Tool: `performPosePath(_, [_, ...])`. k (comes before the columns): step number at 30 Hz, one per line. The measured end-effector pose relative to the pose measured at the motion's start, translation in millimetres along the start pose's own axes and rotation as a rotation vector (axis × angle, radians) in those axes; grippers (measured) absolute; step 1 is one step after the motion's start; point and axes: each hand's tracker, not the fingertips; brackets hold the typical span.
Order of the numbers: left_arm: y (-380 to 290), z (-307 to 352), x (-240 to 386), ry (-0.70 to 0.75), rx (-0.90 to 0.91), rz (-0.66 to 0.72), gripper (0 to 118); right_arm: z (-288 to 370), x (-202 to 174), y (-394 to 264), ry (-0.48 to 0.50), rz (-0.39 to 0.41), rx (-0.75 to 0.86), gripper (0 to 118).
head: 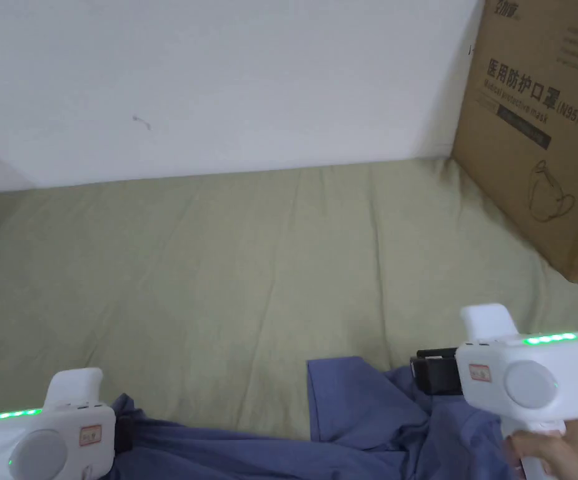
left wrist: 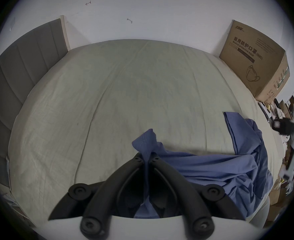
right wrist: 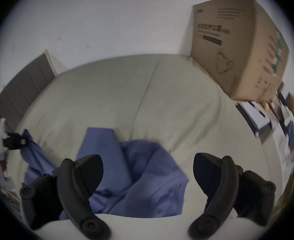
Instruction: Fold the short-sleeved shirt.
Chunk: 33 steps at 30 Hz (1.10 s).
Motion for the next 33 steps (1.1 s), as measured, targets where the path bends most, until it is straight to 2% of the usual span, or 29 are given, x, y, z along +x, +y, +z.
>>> performPosePath(4, [-1.7,8.7,1.8,-0.006,0.001,0.005,2,-67.4,3.1,8.1,-0.081,0.156,-0.167,106])
performPosePath(6, [-3.4,1.3,-4.3,-0.008,-0.007,0.011,2,-93.4,1.0,5.7,-0.048,0.220,-0.250,96])
performPosePath(7, [-3.1,0.3,-5.6,-0.008,-0.014,0.018,2,-100.1,-2.8,6.7,-0.035,0.220,-0.287,93])
performPosePath(8, [-3.3,-0.7,-6.5,-0.009,-0.019,0.032,2,-94.4,-9.1,6.2,-0.032,0.211,-0.255,94])
performPosePath(10, [-5.2,-2.2,-7.9,-0.010,-0.017,0.062,2,-91.6,-16.6,9.6,-0.018,0.296,-0.212,92])
performPosePath(11, [-5.3,-3.1,-7.3,-0.011,-0.018,0.067,2,-92.3,-18.2,11.5,-0.004,0.325,-0.228,86])
performPosePath(12, [-5.4,-3.9,-6.4,-0.009,-0.017,0.066,2,-95.4,-18.0,13.5,0.023,0.330,-0.258,68])
performPosePath(13, [-4.9,-4.2,-3.8,-0.004,-0.015,0.062,2,-94.5,-17.5,15.5,0.059,0.278,-0.278,57])
performPosePath(14, [-4.8,-3.8,-3.2,-0.001,-0.016,0.060,2,-93.9,-18.7,15.3,0.055,0.253,-0.281,45])
performPosePath(15, [-4.6,-3.6,-3.1,-0.001,-0.018,0.058,2,-92.3,-22.1,13.1,0.041,0.273,-0.271,15])
performPosePath(16, [-4.4,-3.2,-3.0,0.000,-0.019,0.053,2,-91.1,-26.6,9.9,-0.005,0.335,-0.252,0])
performPosePath(17, [-3.6,-3.6,-5.9,0.002,-0.020,0.052,2,-90.5,-30.8,7.5,-0.056,0.363,-0.240,0])
performPosePath(18, [-1.9,-1.1,-8.4,0.001,-0.023,0.054,2,-89.0,-32.0,6.6,-0.017,0.339,-0.248,0])
performPosePath(19, [-0.5,3.2,-10.4,-0.006,-0.023,0.055,2,-86.1,-30.6,9.9,-0.033,0.327,-0.240,0])
performPosePath(21, [5.7,17.5,-13.1,-0.014,-0.013,0.061,2,-67.5,-24.0,18.8,0.001,0.218,-0.229,0])
performPosePath(23, [12.5,35.2,-17.6,-0.010,0.031,0.061,2,-44.3,-12.2,31.3,-0.007,0.164,-0.175,0])
performPosePath(26, [23.5,67.9,-22.9,0.011,0.111,0.077,2,4.6,12.6,56.0,-0.026,0.111,-0.071,0])
performPosePath(27, [29.3,79.2,-25.7,0.025,0.136,0.079,2,25.4,22.0,62.9,0.003,0.084,-0.026,0])
performPosePath(33, [60.8,149.4,-42.6,0.033,0.271,0.056,2,138.1,62.8,91.1,0.019,-0.073,0.177,0])
